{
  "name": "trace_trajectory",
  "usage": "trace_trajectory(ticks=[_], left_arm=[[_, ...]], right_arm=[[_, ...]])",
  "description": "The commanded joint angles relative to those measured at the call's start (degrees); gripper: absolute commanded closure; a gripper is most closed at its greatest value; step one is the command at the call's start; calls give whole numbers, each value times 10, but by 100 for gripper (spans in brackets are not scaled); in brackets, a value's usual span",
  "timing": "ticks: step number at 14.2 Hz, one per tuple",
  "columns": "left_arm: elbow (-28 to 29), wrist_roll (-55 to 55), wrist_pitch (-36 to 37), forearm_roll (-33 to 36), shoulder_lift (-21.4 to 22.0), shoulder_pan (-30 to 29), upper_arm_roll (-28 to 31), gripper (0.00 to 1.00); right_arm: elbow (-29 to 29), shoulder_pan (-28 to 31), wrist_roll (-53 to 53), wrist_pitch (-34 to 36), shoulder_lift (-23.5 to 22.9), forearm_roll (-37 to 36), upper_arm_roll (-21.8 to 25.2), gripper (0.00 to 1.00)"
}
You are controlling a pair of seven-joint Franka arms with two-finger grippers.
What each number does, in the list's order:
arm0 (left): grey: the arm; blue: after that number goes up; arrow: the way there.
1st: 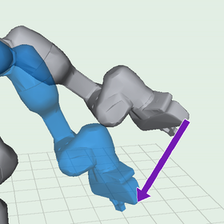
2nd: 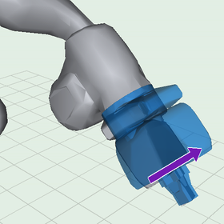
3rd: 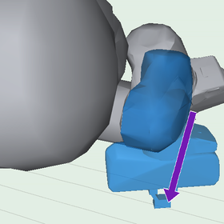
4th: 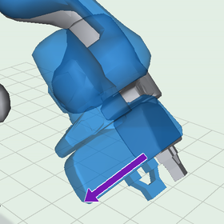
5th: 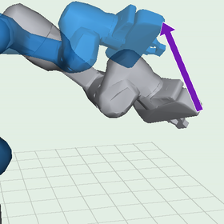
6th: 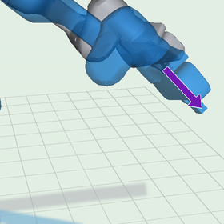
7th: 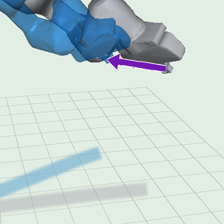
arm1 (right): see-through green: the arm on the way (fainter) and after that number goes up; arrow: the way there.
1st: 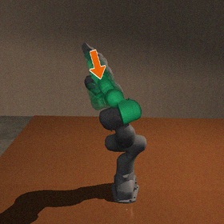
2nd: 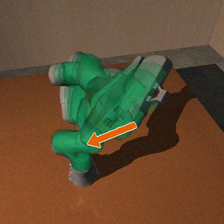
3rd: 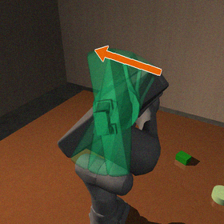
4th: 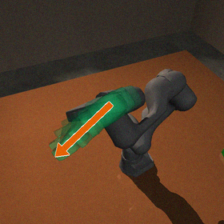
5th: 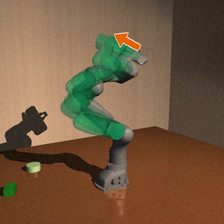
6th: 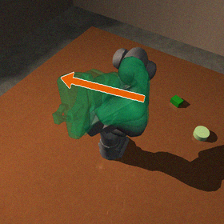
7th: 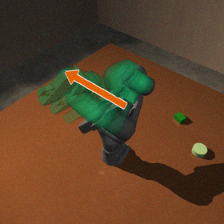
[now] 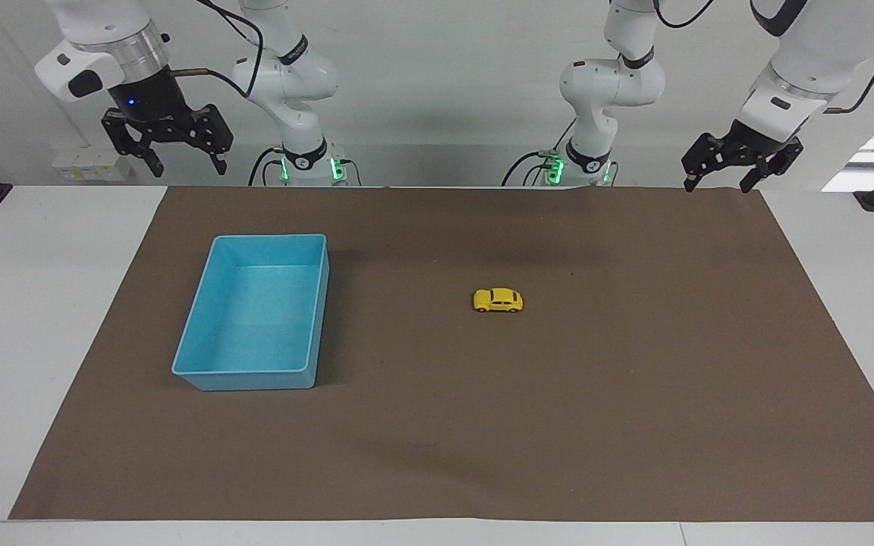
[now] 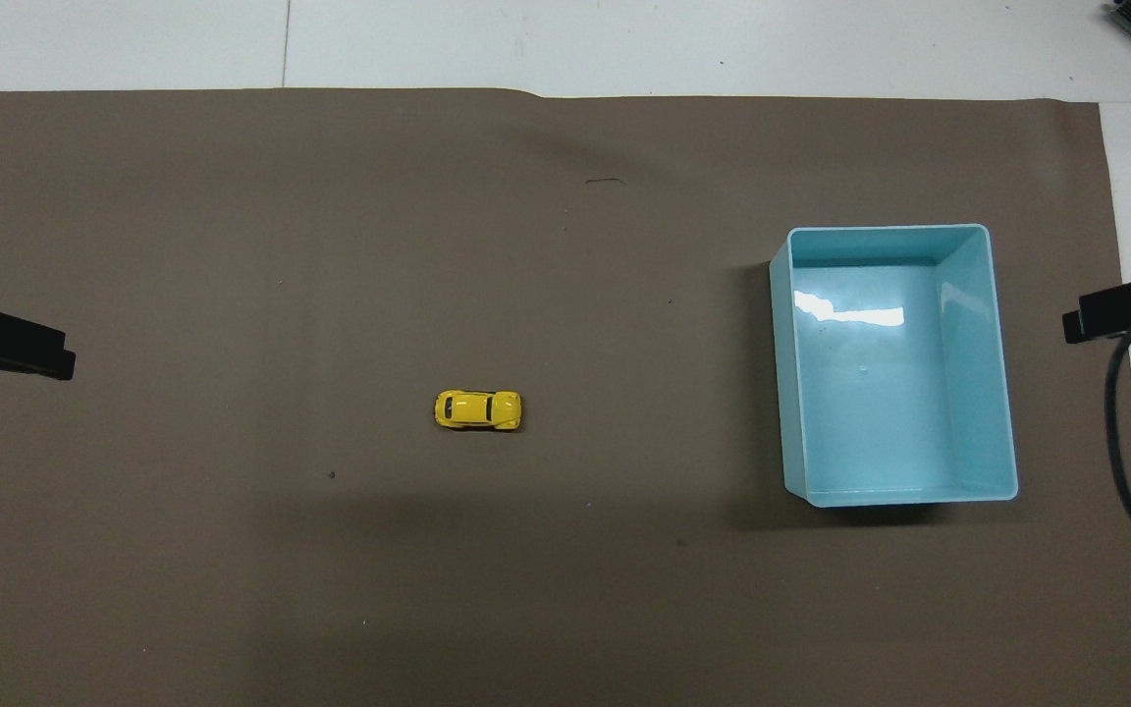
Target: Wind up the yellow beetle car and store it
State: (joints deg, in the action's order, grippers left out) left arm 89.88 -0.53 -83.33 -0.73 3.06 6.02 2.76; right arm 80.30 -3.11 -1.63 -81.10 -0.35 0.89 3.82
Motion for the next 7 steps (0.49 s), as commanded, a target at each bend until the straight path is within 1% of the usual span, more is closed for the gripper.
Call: trace_trajectory(ticks=[1, 7], left_arm=[[-5, 1, 11, -4, 3, 0, 5, 0], [-3, -13, 9, -4, 4, 7, 4, 0]], right_arm=[[0, 7, 7, 2, 5, 11, -2, 0], [0, 7, 7, 2, 5, 10, -2, 0]])
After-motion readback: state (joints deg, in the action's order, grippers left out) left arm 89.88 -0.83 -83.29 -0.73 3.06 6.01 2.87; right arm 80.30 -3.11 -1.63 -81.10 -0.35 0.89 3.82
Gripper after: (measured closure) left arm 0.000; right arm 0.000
